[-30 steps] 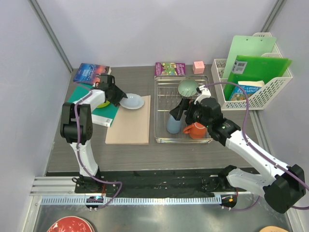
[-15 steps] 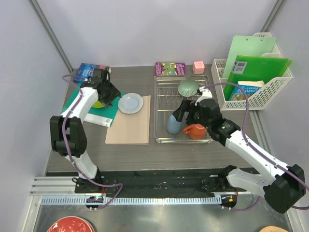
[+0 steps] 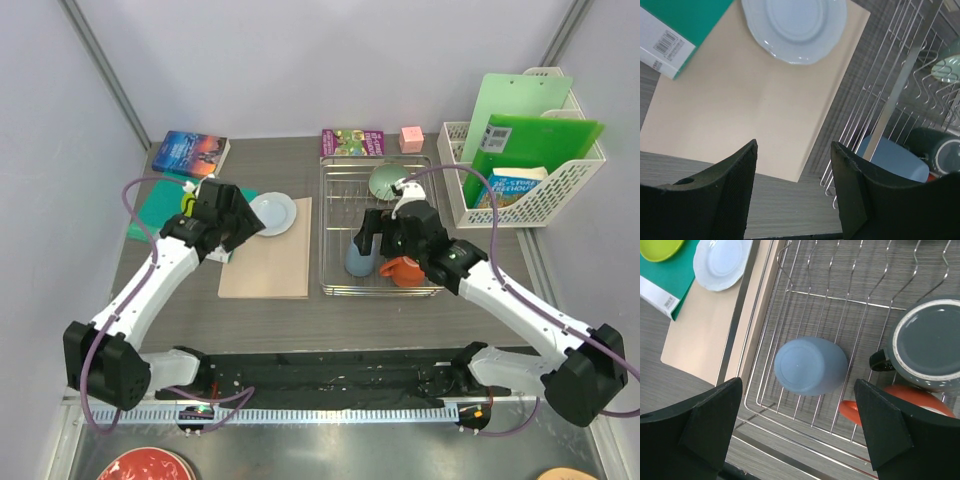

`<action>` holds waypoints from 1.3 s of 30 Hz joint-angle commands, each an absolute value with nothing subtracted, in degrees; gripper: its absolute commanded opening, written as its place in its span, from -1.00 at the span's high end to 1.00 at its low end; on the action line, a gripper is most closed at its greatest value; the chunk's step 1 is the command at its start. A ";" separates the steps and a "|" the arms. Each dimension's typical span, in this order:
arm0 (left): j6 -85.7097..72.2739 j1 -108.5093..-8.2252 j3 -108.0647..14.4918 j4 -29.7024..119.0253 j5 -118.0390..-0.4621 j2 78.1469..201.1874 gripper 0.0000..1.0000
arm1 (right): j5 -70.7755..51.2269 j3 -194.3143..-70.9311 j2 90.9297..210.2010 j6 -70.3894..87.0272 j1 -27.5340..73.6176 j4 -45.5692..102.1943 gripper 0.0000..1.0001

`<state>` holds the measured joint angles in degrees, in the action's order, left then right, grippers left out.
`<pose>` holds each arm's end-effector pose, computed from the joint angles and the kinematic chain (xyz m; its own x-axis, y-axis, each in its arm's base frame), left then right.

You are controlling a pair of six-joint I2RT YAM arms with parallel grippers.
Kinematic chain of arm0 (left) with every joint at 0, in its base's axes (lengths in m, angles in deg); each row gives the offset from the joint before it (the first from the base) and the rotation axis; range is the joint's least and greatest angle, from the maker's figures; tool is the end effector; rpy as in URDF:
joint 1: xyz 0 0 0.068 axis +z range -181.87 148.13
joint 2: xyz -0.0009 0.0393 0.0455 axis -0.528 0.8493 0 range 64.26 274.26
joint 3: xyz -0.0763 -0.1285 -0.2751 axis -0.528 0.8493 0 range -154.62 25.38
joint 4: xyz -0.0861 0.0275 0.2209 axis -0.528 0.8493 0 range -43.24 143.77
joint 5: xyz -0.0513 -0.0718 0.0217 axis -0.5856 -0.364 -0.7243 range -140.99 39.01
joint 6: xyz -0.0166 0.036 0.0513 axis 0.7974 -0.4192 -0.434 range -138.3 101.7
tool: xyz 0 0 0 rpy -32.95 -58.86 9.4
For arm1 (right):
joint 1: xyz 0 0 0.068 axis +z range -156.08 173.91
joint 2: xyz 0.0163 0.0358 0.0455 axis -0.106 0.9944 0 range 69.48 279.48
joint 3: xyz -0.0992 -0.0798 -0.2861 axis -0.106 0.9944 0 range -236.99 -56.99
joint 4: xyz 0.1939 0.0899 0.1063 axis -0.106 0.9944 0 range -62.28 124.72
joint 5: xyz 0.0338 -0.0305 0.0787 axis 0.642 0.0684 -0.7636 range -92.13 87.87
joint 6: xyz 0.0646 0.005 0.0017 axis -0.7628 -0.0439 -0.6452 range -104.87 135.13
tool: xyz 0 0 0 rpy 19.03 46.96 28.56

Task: Unload the mixed dishes from the dish rack
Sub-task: Pick up the cup from the dish rack.

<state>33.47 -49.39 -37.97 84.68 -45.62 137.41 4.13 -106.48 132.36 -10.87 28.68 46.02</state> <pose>0.2328 -0.0686 0.3353 -0.6248 -0.6229 -0.4708 -0.4059 0.7742 -0.4857 0.1797 0.1180 0.3274 -0.6029 0.1121 -0.7899 -0.2517 0.9128 0.3216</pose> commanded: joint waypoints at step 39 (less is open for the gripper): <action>31.09 -52.70 -21.03 76.30 -44.31 119.55 -0.20 | 4.90 -128.70 142.27 -11.41 33.64 53.64 0.70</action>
<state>31.09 -52.56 -21.07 79.74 -44.16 122.06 5.48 -124.34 147.37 -10.32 33.33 53.48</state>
